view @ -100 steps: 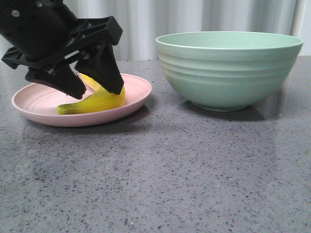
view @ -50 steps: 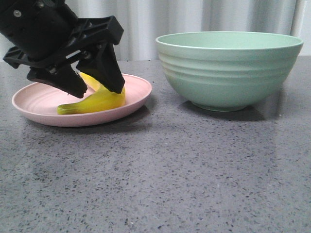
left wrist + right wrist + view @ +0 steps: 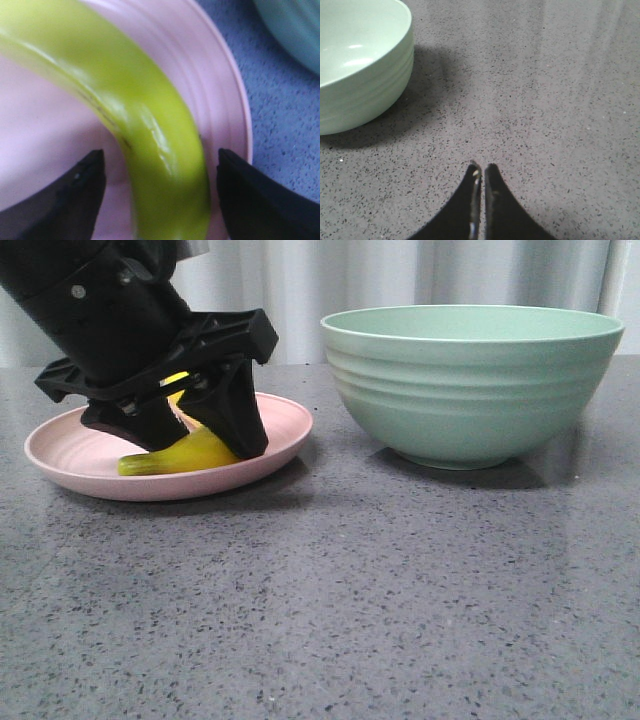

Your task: Transfer banana from pink plate to green bowl

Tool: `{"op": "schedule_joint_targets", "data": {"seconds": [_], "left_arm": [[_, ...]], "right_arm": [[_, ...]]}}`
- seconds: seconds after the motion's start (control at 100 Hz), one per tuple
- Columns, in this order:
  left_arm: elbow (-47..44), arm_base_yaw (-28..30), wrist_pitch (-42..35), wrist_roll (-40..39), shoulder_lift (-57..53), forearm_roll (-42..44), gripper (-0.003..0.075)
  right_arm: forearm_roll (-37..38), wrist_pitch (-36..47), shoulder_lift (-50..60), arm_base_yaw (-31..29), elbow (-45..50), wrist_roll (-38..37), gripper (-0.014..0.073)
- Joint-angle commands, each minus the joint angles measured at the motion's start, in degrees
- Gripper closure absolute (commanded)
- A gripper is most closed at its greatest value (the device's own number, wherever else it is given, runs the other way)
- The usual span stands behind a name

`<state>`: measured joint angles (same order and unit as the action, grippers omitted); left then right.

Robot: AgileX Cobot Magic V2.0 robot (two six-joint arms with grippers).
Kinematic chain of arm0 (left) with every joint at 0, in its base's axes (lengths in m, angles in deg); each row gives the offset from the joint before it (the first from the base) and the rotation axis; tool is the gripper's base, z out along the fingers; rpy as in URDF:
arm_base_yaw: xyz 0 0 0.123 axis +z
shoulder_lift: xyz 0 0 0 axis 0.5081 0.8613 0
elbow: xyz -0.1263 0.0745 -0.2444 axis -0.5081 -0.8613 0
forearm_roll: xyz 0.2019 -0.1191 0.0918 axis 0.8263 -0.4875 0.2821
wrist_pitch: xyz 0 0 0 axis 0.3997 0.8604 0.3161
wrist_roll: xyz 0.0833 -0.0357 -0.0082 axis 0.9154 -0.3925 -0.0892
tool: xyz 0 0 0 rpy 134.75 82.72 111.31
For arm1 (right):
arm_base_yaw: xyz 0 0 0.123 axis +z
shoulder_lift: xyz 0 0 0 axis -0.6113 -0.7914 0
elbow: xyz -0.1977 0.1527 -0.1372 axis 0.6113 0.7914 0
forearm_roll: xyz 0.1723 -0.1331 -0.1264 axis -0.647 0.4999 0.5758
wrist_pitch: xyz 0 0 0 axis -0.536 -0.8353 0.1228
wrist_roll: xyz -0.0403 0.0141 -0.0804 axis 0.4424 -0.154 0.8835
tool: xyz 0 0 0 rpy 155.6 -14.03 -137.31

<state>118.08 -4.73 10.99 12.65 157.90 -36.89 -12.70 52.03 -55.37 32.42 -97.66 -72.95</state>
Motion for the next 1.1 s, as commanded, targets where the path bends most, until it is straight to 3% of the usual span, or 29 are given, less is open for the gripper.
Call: {"op": "schedule_joint_targets", "data": {"seconds": [0.0, 0.31, 0.71, 0.81, 0.98, 1.09], "left_arm": [[1.7, -0.5, -0.4, 0.0, -1.7, -1.0, 0.0364], [1.7, -0.5, -0.6, 0.0, -1.7, -1.1, 0.0738], [4.8, -0.5, 3.4, 0.1, -7.0, 3.7, 0.0739], [7.7, -0.5, 7.2, 3.0, -8.4, 3.9, 0.0739], [10.3, -2.2, 12.6, 8.9, -10.6, 3.8, 0.0739], [10.3, -4.9, 13.8, 12.3, -11.9, 2.8, 0.0739]], "right_arm": [[0.0, 4.4, -1.0, -0.3, -2.1, 0.4, 0.0673], [0.4, 4.4, -1.0, 0.6, -2.1, 0.4, 0.0673], [2.9, -1.8, -3.7, 9.3, -7.5, 0.4, 0.0659], [2.9, -3.8, -6.5, 10.9, -11.6, 0.4, 0.0579], [1.2, -9.5, -13.5, 14.0, -20.9, 0.4, 0.0354], [-2.8, -13.4, -19.5, 16.3, -27.8, 0.4, 0.0299]]}}
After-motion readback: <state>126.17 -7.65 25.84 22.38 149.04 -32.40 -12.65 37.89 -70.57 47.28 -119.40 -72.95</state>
